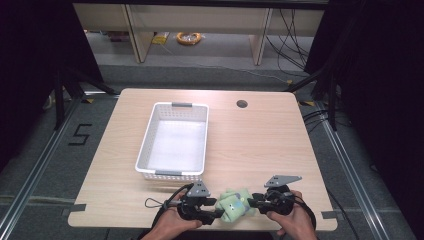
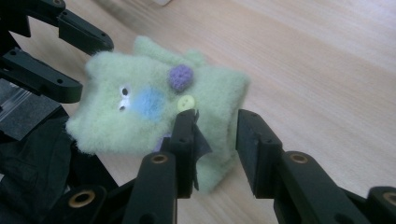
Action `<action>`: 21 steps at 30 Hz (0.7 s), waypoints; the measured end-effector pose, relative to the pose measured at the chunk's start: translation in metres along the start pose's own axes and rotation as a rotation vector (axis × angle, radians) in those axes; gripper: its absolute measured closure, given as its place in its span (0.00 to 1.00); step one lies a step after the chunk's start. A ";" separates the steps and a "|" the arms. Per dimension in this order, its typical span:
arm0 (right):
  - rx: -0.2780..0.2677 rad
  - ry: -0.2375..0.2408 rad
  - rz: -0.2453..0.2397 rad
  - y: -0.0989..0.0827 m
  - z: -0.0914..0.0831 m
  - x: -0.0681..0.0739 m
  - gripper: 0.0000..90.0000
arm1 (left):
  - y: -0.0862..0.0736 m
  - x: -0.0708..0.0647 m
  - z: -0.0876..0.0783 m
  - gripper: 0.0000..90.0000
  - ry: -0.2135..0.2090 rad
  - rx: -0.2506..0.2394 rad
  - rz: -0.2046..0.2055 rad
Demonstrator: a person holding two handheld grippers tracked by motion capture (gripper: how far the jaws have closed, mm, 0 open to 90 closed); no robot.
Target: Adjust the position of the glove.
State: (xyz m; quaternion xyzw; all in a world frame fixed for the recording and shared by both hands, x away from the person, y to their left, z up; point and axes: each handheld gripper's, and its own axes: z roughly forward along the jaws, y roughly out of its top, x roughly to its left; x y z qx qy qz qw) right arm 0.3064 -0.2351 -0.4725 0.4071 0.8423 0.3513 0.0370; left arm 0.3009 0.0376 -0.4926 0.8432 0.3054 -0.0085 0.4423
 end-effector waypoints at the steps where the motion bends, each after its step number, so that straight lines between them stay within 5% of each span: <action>1: -0.013 0.002 0.014 0.000 0.003 0.000 0.77 | 0.000 0.000 0.002 0.59 0.001 0.003 -0.004; 6: 0.030 0.027 0.030 -0.002 0.009 -0.001 0.90 | 0.003 0.004 0.002 0.81 -0.001 -0.006 0.005; 9: -0.010 0.022 0.019 -0.003 0.006 -0.003 0.95 | 0.006 0.005 0.001 0.89 -0.007 -0.029 0.019; 10: 0.018 0.027 0.012 -0.002 0.001 -0.004 0.96 | 0.008 0.005 0.000 0.91 -0.010 -0.038 0.013; 17: -0.015 0.054 0.026 -0.004 -0.008 0.003 0.96 | 0.021 0.010 -0.007 0.93 -0.012 -0.067 0.033; 21: -0.046 0.091 0.053 -0.009 -0.014 0.007 0.96 | 0.027 0.016 -0.003 0.93 -0.027 -0.059 0.007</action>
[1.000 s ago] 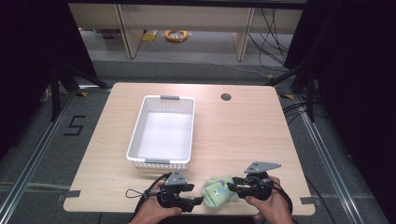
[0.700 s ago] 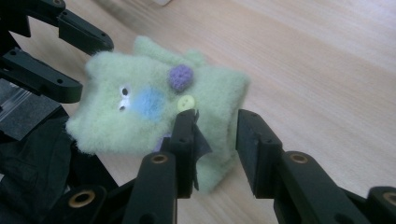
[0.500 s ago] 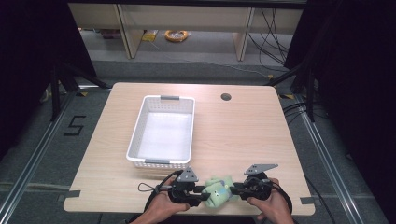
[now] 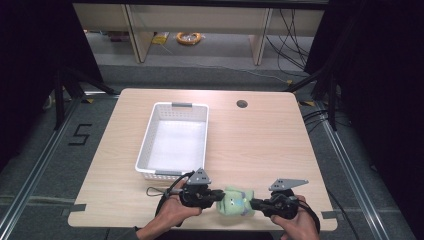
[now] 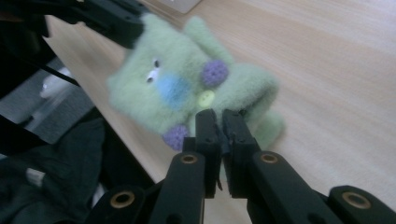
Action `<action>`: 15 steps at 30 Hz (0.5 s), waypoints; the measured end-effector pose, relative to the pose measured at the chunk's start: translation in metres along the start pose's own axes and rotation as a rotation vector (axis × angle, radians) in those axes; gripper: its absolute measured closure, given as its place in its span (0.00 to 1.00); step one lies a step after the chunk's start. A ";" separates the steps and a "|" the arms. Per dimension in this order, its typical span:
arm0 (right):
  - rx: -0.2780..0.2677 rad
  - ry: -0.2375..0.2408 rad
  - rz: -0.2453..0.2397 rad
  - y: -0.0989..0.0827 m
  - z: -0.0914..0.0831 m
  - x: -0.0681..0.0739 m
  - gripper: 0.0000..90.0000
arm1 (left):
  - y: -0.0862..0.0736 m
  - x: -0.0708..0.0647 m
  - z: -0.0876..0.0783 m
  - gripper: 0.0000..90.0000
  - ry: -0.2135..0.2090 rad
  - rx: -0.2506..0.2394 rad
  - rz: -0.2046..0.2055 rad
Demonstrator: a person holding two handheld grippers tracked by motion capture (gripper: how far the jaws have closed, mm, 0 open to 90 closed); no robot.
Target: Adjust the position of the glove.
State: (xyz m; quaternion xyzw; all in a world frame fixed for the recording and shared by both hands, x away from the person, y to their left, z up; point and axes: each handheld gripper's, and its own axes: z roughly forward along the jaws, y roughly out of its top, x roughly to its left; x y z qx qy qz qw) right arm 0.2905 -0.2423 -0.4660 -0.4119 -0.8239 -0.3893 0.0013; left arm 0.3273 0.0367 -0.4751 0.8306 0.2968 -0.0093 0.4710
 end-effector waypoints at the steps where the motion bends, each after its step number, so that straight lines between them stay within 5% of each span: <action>1: -0.005 -0.006 0.002 -0.003 0.000 0.000 0.96 | -0.001 0.001 0.003 0.93 -0.002 0.007 -0.011; 6: 0.029 0.009 0.056 -0.011 0.005 0.000 0.96 | -0.009 0.006 0.013 0.92 -0.013 0.036 -0.070; 8: 0.031 -0.020 0.015 -0.011 0.008 -0.004 0.95 | -0.010 0.009 0.014 0.91 -0.009 0.043 -0.072; 11: 0.037 -0.036 0.018 -0.012 0.009 -0.005 0.93 | -0.012 0.012 0.013 0.87 0.014 0.057 -0.057; 12: 0.038 -0.039 0.016 -0.012 0.009 -0.005 0.91 | -0.013 0.011 0.013 0.83 0.015 0.056 -0.086; 13: 0.039 -0.044 0.016 -0.012 0.009 -0.006 0.89 | -0.013 0.013 0.012 0.81 0.015 0.055 -0.061; 15: 0.045 -0.045 0.021 -0.011 0.009 -0.006 0.82 | -0.013 0.012 0.009 0.75 0.016 0.055 -0.090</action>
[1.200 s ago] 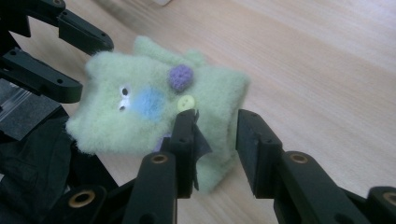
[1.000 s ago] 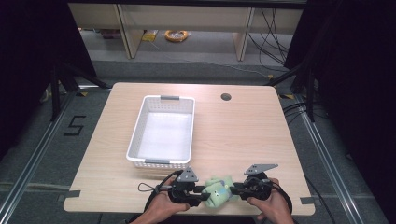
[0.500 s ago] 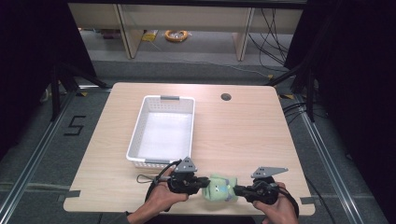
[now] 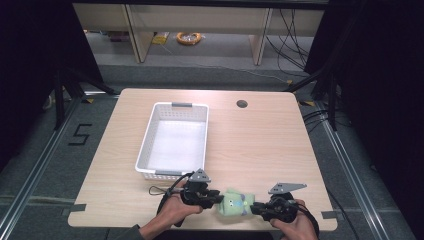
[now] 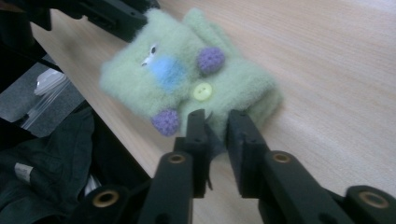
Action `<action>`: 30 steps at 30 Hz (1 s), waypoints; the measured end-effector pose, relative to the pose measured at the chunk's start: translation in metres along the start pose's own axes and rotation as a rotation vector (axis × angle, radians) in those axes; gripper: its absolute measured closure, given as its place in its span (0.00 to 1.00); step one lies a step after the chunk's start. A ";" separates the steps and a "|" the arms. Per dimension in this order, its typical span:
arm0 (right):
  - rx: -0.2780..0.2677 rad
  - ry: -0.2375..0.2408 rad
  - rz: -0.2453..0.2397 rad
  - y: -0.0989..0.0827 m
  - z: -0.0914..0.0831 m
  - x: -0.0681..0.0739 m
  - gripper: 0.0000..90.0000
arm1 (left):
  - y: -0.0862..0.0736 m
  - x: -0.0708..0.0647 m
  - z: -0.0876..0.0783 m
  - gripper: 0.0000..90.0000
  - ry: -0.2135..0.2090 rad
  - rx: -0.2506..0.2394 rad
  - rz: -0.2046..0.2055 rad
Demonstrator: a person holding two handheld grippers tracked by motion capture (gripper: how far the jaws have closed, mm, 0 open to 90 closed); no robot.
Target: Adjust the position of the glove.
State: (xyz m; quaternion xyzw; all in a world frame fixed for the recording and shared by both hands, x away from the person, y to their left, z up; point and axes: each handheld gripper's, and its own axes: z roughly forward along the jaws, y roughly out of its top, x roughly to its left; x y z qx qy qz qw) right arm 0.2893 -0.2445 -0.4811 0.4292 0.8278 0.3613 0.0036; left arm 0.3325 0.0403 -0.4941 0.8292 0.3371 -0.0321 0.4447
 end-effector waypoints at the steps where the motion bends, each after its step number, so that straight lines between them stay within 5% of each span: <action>1: -0.001 -0.002 0.002 0.001 0.000 0.000 0.76 | 0.000 0.001 -0.002 0.69 0.008 -0.003 0.009; 7: -0.049 -0.046 0.058 0.002 -0.007 -0.006 0.53 | -0.005 0.003 -0.010 0.49 0.002 -0.010 -0.107; 12: -0.041 -0.030 0.081 0.003 -0.001 -0.009 0.45 | -0.007 -0.002 -0.007 0.41 -0.030 0.002 -0.163; 22: 0.040 -0.031 0.092 0.007 0.017 -0.013 0.48 | -0.004 -0.009 0.015 0.40 -0.016 0.053 -0.150; 25: 0.043 -0.017 0.105 0.006 0.020 -0.015 0.51 | -0.004 -0.010 0.017 0.41 -0.009 0.070 -0.132; 29: 0.043 0.025 0.088 0.006 0.022 -0.017 0.58 | -0.008 -0.008 0.021 0.46 -0.033 0.073 -0.157; 30: 0.043 0.041 0.117 0.006 0.022 -0.015 0.59 | -0.009 -0.007 0.022 0.47 -0.044 0.072 -0.155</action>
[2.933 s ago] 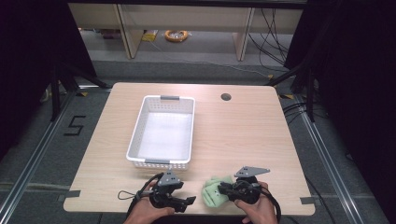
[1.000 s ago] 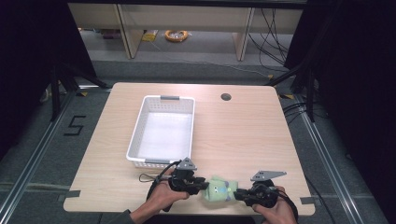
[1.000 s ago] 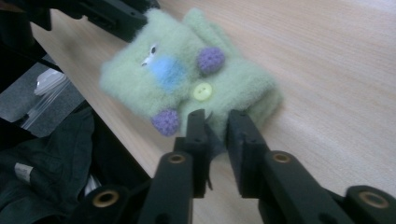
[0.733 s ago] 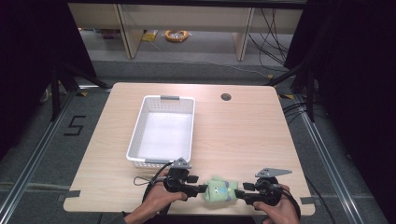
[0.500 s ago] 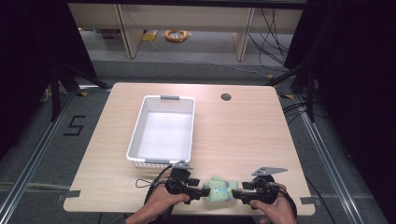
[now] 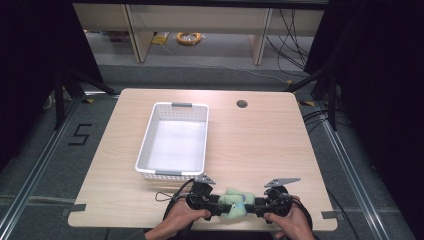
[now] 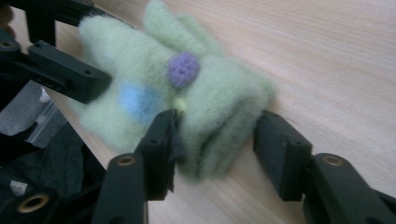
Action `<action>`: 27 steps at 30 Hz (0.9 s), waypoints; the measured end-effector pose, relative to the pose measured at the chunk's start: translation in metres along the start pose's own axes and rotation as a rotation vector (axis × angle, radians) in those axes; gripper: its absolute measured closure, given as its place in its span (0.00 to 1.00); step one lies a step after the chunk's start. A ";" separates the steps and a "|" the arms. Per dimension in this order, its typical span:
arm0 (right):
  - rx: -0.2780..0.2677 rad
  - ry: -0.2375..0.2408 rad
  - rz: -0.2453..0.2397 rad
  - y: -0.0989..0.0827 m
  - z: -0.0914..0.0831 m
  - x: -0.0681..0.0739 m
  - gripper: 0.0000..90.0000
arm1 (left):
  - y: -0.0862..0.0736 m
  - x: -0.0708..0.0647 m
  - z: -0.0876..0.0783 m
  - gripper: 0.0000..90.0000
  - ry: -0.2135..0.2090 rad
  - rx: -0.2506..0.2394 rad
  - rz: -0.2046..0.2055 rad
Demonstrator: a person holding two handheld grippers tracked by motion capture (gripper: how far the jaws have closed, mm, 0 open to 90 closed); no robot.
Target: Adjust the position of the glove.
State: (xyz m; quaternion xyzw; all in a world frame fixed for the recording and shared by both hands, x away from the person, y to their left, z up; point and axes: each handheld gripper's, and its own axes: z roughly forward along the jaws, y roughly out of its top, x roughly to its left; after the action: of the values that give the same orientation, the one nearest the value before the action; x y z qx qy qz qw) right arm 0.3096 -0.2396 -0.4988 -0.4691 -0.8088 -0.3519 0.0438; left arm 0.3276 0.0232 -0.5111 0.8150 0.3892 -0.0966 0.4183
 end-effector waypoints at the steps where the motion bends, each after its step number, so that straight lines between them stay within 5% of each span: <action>1: -0.008 0.001 -0.028 0.000 0.001 -0.003 0.60 | 0.000 0.000 0.000 0.48 -0.001 0.004 -0.003; 5: -0.022 0.000 -0.019 -0.001 0.002 -0.003 0.64 | -0.001 0.000 0.000 0.58 -0.028 -0.021 -0.010; 13: -0.021 0.035 -0.028 -0.003 0.002 -0.003 0.76 | -0.003 -0.005 0.000 0.77 -0.062 -0.031 0.045; 16: -0.032 0.012 -0.053 -0.003 0.001 0.000 0.79 | -0.002 -0.005 -0.003 0.80 -0.033 -0.012 0.037; 19: -0.037 0.024 -0.047 -0.003 -0.001 0.001 0.80 | -0.003 -0.002 -0.002 0.81 -0.089 -0.043 0.024; 23: -0.054 0.029 -0.051 -0.003 -0.003 0.000 0.81 | 0.000 -0.004 -0.009 0.82 -0.051 -0.019 0.033; 24: -0.052 0.053 -0.055 -0.002 -0.004 0.000 0.81 | 0.000 -0.003 -0.007 0.82 -0.086 -0.058 0.026; 25: -0.060 0.040 -0.053 -0.002 -0.005 0.001 0.81 | 0.001 -0.004 -0.011 0.82 -0.056 -0.030 0.024; 27: -0.076 0.064 -0.058 -0.001 -0.007 0.001 0.81 | 0.001 -0.001 -0.010 0.82 -0.103 -0.061 0.008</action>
State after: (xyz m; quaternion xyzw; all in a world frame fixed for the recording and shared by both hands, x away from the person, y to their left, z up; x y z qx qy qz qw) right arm 0.3068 -0.2438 -0.4936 -0.4350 -0.8065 -0.3983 0.0417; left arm 0.3260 0.0298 -0.5036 0.7973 0.3668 -0.1248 0.4629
